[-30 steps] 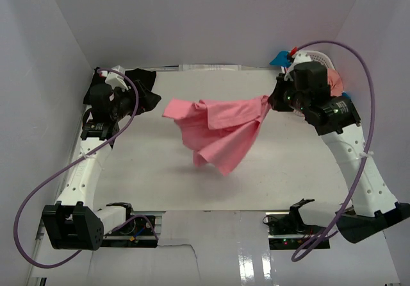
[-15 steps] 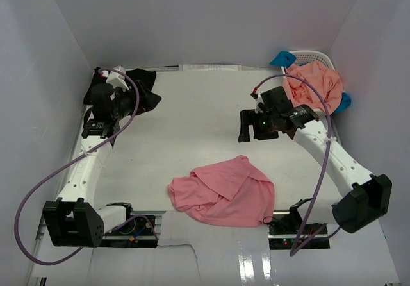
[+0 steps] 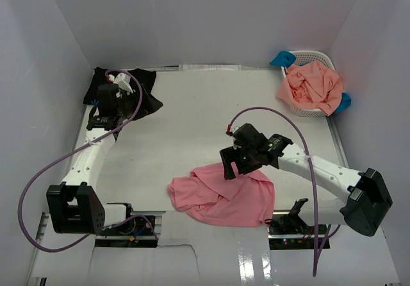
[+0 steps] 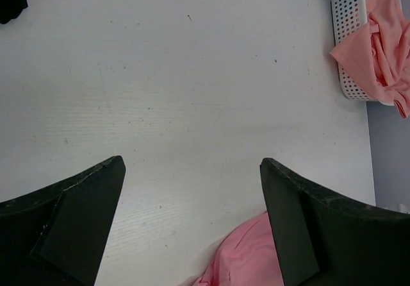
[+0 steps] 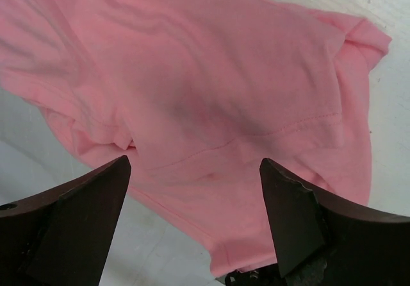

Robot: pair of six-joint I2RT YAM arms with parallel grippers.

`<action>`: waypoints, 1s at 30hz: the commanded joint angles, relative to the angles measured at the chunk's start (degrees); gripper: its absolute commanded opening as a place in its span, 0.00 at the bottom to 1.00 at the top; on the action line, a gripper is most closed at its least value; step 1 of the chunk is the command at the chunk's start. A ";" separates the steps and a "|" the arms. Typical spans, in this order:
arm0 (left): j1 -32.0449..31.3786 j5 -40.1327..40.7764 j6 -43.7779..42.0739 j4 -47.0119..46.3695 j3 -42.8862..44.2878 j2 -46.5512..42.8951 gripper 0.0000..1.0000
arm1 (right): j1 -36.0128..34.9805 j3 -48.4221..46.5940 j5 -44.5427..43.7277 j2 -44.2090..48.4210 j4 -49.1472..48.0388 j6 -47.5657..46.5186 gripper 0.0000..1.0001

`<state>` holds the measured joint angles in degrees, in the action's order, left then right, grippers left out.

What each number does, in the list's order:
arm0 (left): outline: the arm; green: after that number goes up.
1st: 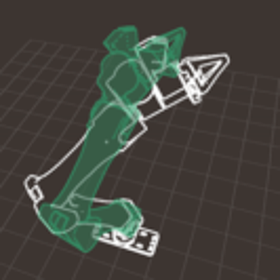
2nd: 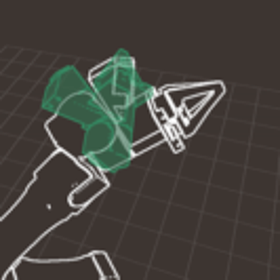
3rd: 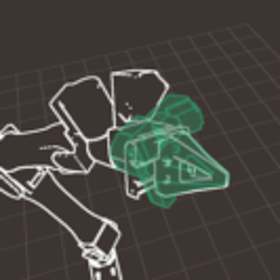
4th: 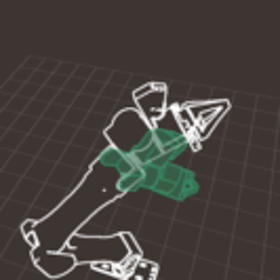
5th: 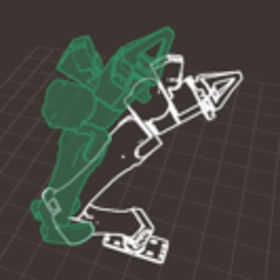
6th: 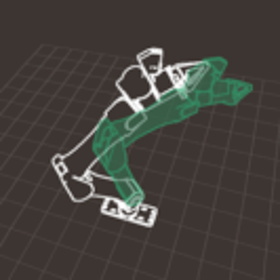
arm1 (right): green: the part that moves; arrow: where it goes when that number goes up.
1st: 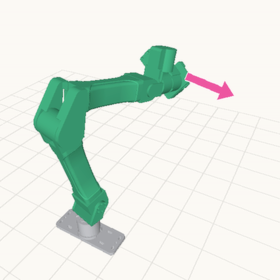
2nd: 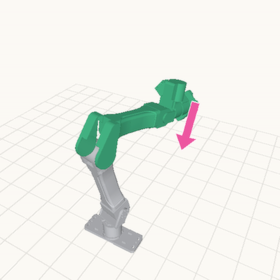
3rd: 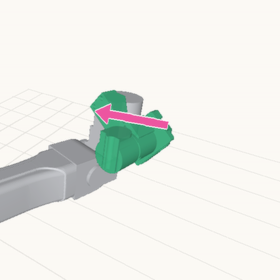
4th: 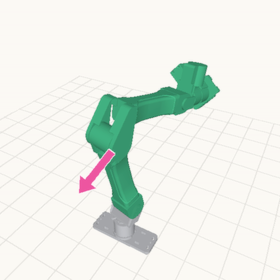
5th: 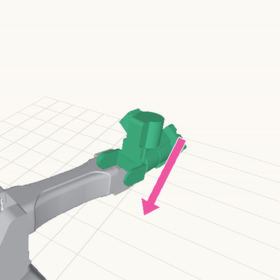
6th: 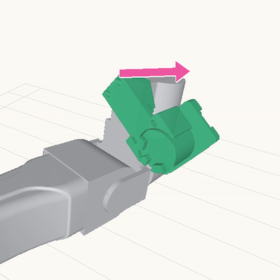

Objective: Fold and stack the t-shirts
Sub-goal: Put the neatly folded tshirt into the corner of the board with the left arm

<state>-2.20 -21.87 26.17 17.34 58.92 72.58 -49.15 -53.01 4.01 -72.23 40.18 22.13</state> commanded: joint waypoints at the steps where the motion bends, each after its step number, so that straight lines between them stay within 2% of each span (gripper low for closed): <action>1: 0.26 -0.89 0.28 0.41 2.17 -0.60 0.98 | -0.07 0.98 -2.17 3.23 -8.01 3.01 0.88; 7: 0.26 -2.65 0.55 0.76 2.78 1.07 0.98 | -0.07 1.60 -1.46 1.74 -8.54 2.39 0.89; 16: 0.26 -2.65 0.37 0.85 2.52 0.81 0.98 | -1.39 3.27 -3.22 -6.78 -9.33 3.80 0.91; 30: 0.26 -2.30 0.11 0.85 2.43 0.81 0.98 | -2.09 5.99 -2.69 -6.43 -13.11 5.03 0.93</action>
<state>-2.20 -23.42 26.57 18.02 59.75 74.54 -50.76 -47.59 1.67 -79.33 28.77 26.63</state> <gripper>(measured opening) 0.976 0.925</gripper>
